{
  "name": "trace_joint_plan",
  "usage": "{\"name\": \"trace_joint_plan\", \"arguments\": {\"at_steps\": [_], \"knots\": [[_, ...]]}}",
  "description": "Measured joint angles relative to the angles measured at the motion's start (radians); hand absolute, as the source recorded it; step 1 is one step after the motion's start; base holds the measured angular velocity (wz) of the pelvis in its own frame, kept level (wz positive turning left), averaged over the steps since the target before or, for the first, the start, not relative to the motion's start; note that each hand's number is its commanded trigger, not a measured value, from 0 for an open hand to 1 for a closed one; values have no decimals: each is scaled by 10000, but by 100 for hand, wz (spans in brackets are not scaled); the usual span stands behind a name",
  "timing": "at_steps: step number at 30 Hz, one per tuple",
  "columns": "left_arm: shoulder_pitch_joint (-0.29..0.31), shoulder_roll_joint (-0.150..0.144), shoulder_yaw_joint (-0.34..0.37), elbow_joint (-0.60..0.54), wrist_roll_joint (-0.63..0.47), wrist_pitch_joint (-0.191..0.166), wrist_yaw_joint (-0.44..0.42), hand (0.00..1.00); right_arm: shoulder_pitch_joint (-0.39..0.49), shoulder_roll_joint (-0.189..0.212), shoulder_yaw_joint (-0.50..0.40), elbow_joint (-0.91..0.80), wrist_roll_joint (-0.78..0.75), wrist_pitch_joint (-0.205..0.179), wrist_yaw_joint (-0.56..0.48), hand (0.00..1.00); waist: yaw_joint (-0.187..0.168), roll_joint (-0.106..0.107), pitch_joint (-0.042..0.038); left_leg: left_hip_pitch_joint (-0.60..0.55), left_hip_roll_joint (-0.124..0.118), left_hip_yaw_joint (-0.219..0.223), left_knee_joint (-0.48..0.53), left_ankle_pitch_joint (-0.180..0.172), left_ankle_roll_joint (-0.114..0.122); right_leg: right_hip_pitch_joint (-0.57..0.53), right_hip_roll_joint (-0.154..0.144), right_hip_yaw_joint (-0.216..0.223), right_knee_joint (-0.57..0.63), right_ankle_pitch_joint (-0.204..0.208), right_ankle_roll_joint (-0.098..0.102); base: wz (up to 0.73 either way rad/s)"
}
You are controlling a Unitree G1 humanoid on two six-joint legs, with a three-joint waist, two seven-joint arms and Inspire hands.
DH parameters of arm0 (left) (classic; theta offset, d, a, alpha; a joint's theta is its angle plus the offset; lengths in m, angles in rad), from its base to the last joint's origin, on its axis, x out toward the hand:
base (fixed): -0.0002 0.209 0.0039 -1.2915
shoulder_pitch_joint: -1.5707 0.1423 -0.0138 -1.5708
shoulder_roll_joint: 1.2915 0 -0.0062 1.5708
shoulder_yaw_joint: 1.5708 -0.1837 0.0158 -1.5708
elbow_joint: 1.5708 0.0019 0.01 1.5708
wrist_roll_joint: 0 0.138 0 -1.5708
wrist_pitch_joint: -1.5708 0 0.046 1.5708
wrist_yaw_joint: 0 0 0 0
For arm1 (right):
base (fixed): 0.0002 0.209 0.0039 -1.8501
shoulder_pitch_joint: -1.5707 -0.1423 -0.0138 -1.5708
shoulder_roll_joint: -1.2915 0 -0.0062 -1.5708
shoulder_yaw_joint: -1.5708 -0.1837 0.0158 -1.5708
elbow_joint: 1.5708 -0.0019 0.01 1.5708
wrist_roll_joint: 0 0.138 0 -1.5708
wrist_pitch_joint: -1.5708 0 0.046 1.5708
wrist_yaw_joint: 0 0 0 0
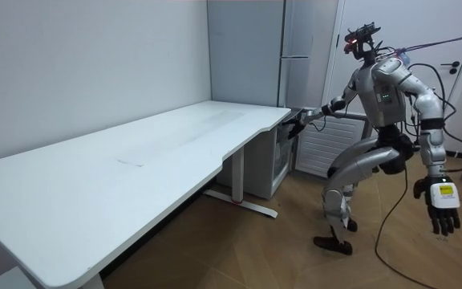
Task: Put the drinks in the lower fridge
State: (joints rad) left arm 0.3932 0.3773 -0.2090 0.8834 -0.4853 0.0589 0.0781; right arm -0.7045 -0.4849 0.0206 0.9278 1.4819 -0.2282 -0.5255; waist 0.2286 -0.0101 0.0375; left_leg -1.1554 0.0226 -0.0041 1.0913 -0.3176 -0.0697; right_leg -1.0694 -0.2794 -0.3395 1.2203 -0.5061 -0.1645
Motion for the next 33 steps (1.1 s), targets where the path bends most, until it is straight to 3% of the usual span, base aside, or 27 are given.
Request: {"name": "trace_joint_plan", "arguments": {"at_steps": [4,8,17,23,26,28,29,33], "knots": [[0,31,-11,-93,87,-22,82,0,1,79,56,25,-3,3,0,0,-1,16,2,4,-58,-157,2,45,-66,102,-9,-142,-25,-13,-24,6],[1,85,-234,-212,76,22,202,0,5,91,391,110,-4,-12,10,0,56,125,71,130,-98,-267,-7,53,-78,283,-11,-224,-39,-88,-107,4],[1,208,-397,-757,147,67,41,0,141,21,363,425,-12,-5,327,0,210,303,61,538,-201,-266,-288,62,-87,651,-128,-294,-168,-103,-141,3],[-7,265,-679,-631,78,70,-312,0,418,52,695,1535,30,373,1681,0,261,319,80,1429,-179,-273,-898,90,-99,1526,-41,-399,-745,-22,-1,1],[-8,258,-689,-637,63,79,-482,0,1095,66,747,1652,37,780,2904,0,246,321,87,1917,-139,-339,-1244,91,-98,2036,123,-481,-1203,72,66,-5],[-29,262,-684,-642,54,76,-498,0,1463,162,1158,1684,39,1315,3832,0,241,319,82,2321,-141,-320,-1546,144,-43,2409,204,-468,-1541,176,86,-8],[-83,262,-684,-641,55,76,-501,0,1542,172,1175,1702,32,1345,3987,0,234,318,83,2395,-141,-319,-1603,182,-64,2474,221,-474,-1616,207,82,-3],[-635,246,-677,-164,-25,72,-604,0,2150,132,1177,2076,-272,1882,5359,0,211,234,106,2908,-32,-195,-1949,243,25,3029,401,-476,-2186,370,286,-5]]}}
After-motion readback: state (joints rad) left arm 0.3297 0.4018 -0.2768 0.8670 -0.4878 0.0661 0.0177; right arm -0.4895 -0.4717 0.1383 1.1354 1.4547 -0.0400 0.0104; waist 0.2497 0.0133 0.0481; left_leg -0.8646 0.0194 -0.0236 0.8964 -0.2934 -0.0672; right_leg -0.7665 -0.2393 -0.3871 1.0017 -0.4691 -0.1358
